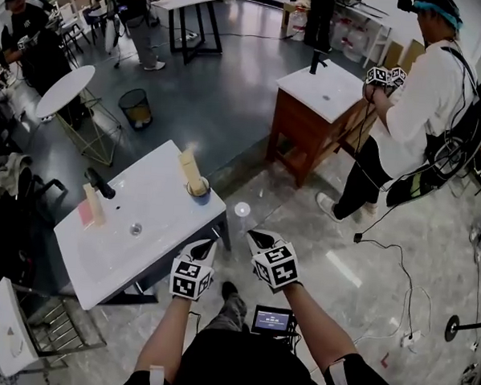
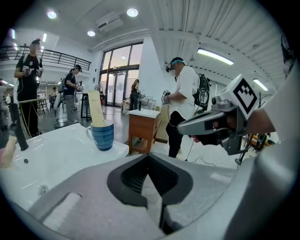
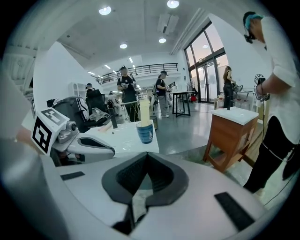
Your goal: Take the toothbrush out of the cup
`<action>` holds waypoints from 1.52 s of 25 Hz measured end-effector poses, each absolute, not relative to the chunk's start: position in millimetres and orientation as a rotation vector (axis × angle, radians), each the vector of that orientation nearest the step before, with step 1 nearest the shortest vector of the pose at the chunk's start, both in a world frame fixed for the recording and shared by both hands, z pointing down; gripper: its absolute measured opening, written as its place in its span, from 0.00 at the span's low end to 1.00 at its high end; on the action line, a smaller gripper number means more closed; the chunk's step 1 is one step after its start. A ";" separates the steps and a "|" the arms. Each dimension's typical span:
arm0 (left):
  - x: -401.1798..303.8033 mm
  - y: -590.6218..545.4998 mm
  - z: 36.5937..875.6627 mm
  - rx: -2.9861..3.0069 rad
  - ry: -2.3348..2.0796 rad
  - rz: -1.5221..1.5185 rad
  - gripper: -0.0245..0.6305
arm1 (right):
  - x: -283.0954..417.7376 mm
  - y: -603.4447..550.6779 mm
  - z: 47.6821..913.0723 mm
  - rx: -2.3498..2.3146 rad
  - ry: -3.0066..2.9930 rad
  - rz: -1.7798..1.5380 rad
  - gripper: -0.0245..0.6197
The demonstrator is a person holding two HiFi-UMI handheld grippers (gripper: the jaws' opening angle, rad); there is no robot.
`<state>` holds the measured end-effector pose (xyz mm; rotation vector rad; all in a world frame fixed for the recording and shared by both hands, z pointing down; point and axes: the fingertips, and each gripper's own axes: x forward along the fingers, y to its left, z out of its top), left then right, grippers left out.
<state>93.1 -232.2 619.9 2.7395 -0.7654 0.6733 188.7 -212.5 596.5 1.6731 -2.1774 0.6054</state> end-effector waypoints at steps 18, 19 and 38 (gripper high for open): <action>82.0 -400.6 593.9 2.694 -0.943 0.548 0.05 | 174.5 -388.5 576.5 1.527 -2.262 0.533 0.05; 80.4 -405.8 592.9 2.693 -0.951 0.545 0.05 | 172.2 -393.5 576.4 1.519 -2.268 0.530 0.05; 67.1 -443.2 594.2 2.566 -1.140 0.522 0.05 | 148.3 -446.3 581.2 1.243 -2.361 0.507 0.05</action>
